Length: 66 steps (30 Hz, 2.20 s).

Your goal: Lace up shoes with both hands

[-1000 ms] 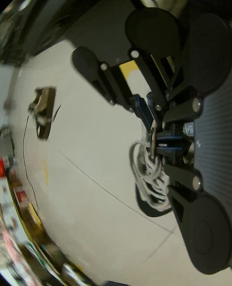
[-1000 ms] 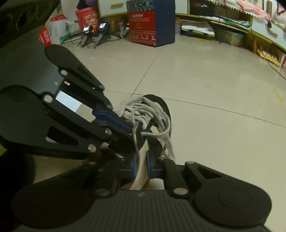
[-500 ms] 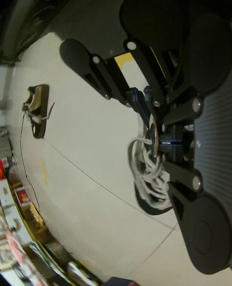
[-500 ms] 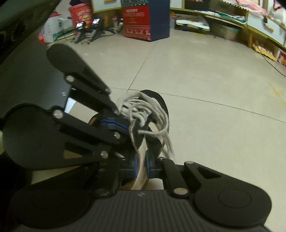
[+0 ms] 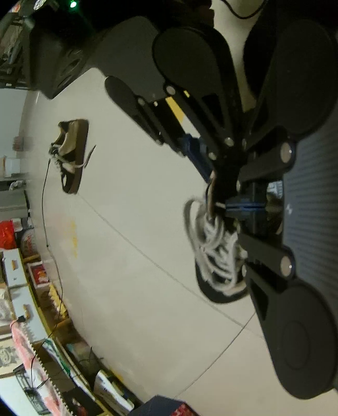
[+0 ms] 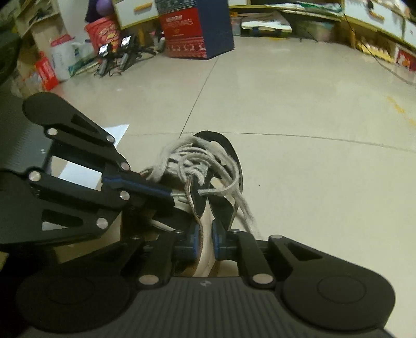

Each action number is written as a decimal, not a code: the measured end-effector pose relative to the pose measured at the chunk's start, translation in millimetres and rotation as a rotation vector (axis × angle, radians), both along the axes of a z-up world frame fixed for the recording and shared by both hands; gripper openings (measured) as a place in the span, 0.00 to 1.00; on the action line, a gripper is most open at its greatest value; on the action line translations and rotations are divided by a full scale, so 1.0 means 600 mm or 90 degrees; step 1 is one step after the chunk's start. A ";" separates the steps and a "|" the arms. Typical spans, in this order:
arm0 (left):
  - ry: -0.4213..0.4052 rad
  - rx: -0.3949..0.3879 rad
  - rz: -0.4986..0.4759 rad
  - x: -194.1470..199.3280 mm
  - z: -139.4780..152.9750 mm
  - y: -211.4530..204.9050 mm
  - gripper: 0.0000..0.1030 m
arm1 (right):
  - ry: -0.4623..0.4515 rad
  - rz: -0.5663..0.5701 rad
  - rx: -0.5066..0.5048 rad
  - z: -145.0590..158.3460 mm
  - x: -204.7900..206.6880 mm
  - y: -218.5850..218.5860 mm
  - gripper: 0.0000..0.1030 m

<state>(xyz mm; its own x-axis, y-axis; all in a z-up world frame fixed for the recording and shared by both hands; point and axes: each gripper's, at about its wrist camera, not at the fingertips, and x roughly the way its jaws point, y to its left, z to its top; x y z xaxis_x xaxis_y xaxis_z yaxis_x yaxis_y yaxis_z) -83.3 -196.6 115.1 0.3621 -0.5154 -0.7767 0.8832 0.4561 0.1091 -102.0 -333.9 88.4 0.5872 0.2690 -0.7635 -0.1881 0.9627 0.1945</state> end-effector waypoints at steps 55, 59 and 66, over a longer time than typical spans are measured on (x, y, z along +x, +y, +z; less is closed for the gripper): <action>0.078 -0.064 0.041 -0.008 -0.066 -0.031 0.06 | -0.059 0.085 0.269 0.023 -0.018 -0.034 0.05; 0.088 -0.076 0.073 -0.012 -0.051 -0.013 0.11 | -0.044 0.006 0.398 0.000 -0.028 -0.064 0.05; -0.021 -0.046 0.079 -0.047 -0.025 -0.016 0.28 | -0.036 -0.070 0.379 0.007 -0.039 -0.070 0.06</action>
<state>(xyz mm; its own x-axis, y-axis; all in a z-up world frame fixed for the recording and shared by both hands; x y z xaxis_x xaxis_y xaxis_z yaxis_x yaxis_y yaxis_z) -111.7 -206.1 99.9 0.4518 -0.5188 -0.7258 0.8159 0.5694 0.1008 -125.1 -376.0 92.3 0.6710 0.5756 -0.4674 -0.1187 0.7056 0.6986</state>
